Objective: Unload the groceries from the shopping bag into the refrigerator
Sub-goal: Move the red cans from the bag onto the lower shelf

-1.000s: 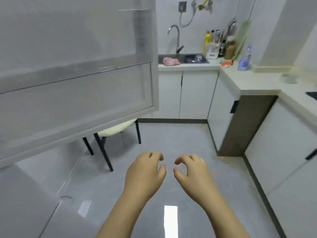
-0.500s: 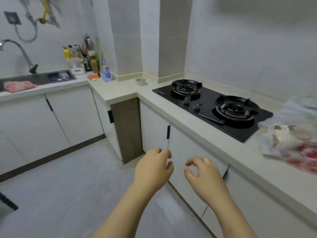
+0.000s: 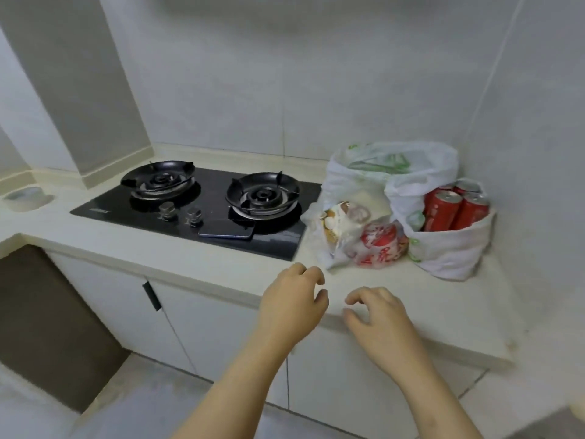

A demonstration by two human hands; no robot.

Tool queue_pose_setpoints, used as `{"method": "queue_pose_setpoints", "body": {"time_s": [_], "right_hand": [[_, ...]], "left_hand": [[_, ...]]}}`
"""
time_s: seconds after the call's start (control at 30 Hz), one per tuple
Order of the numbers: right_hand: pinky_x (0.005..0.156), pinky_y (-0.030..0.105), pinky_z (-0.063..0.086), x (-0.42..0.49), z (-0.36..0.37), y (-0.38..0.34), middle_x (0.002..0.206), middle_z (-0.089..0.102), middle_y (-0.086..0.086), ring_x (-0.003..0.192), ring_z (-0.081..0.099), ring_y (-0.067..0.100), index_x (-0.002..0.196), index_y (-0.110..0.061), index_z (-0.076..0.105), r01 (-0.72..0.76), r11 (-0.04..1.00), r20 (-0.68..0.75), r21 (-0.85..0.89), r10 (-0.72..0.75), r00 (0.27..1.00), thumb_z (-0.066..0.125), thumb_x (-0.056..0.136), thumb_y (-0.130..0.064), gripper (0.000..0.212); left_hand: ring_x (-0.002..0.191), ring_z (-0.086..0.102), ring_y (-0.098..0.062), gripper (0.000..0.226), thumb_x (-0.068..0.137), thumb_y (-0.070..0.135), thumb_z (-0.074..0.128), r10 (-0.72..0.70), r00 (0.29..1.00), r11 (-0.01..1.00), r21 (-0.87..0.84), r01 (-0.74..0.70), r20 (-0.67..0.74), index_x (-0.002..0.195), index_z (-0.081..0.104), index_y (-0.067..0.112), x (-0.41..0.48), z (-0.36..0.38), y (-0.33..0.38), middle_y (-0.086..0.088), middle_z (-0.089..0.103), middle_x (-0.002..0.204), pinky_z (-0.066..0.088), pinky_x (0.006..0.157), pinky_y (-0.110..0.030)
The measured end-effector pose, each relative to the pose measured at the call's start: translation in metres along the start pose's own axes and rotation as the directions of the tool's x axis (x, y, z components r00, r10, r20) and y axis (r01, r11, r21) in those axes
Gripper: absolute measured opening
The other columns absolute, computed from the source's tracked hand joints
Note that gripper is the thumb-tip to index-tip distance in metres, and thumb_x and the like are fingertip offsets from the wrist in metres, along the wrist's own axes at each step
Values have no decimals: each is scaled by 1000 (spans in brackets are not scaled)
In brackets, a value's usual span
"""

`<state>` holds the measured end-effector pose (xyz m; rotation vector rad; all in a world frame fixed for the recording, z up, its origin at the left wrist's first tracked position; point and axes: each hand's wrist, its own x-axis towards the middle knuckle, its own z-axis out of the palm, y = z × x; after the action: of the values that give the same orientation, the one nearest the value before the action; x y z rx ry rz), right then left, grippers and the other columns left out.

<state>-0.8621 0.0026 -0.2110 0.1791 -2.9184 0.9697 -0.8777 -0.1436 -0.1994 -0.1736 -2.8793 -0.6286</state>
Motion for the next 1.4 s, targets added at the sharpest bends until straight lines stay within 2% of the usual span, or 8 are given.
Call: {"method": "queue_pose_setpoints", "body": {"time_s": [0.33, 0.73, 0.87, 1.03, 1.13, 1.2, 1.3, 1.4], "right_hand": [[89, 33, 42, 101, -20, 44, 105, 58, -3, 104, 50, 19, 95, -22, 65, -230, 972, -192, 53, 236, 953, 58, 83, -20, 14], [78, 22, 34, 155, -79, 90, 96, 55, -5, 94, 49, 14, 98, -18, 63, -355, 931, -526, 91, 347, 777, 58, 87, -15, 13], [72, 19, 30, 173, -91, 115, 96, 56, -3, 89, 51, 15, 95, -15, 63, -360, 926, -571, 112, 357, 740, 58, 86, -11, 11], [79, 20, 36, 198, -104, 137, 114, 61, 1, 102, 55, 18, 117, -13, 60, -374, 923, -565, 96, 359, 743, 52, 88, -8, 31], [96, 27, 40, 214, -107, 155, 131, 56, -2, 121, 50, 19, 131, -18, 52, -392, 912, -574, -119, 260, 777, 49, 85, -6, 47], [104, 33, 37, 223, -108, 166, 139, 50, 0, 129, 45, 20, 134, -16, 49, -419, 872, -558, -254, 221, 800, 52, 83, -7, 52], [109, 35, 29, 227, -107, 178, 149, 36, 2, 140, 31, 21, 142, -13, 37, -444, 803, -479, -398, 231, 847, 47, 86, -13, 56], [113, 33, 21, 228, -106, 187, 155, 25, 0, 144, 17, 18, 145, -13, 27, -438, 767, -406, -469, 253, 878, 42, 90, -19, 58]], "left_hand": [[102, 52, -22, 28, 91, 27, 49, 300, 946, 951, -119, -286, 124, 113, 59, 15, 148, 47, 33, -3, 54, 112, 46, 74, -31], [103, 53, -22, 30, 93, 27, 47, 565, 821, 814, -216, -539, 83, 120, 56, 18, 268, 76, 94, -4, 54, 115, 46, 81, -33], [125, 34, -28, 56, 90, 28, 48, 677, 703, 718, 17, -696, 220, 142, 28, 28, 285, 102, 104, -3, 26, 146, 38, 98, -40], [135, 20, -27, 68, 90, 29, 47, 677, 713, 722, 19, -691, 183, 148, 12, 29, 298, 119, 125, 1, 3, 157, 30, 104, -41], [137, 17, -27, 71, 90, 30, 46, 668, 703, 708, 83, -701, 244, 149, 7, 29, 308, 129, 136, 4, -3, 158, 25, 106, -41], [133, 26, -31, 70, 86, 29, 50, 657, 705, 706, 110, -700, 267, 148, 17, 25, 311, 136, 137, 1, 9, 158, 30, 103, -44], [97, 62, -29, 67, 57, 33, 58, 651, 733, 724, 127, -678, 199, 122, 47, 25, 313, 148, 132, -1, 58, 129, 52, 73, -41], [93, 57, -26, 51, 64, 29, 46, 673, 727, 715, 134, -687, 138, 113, 55, 25, 308, 152, 129, 1, 61, 124, 38, 77, -38]]}}
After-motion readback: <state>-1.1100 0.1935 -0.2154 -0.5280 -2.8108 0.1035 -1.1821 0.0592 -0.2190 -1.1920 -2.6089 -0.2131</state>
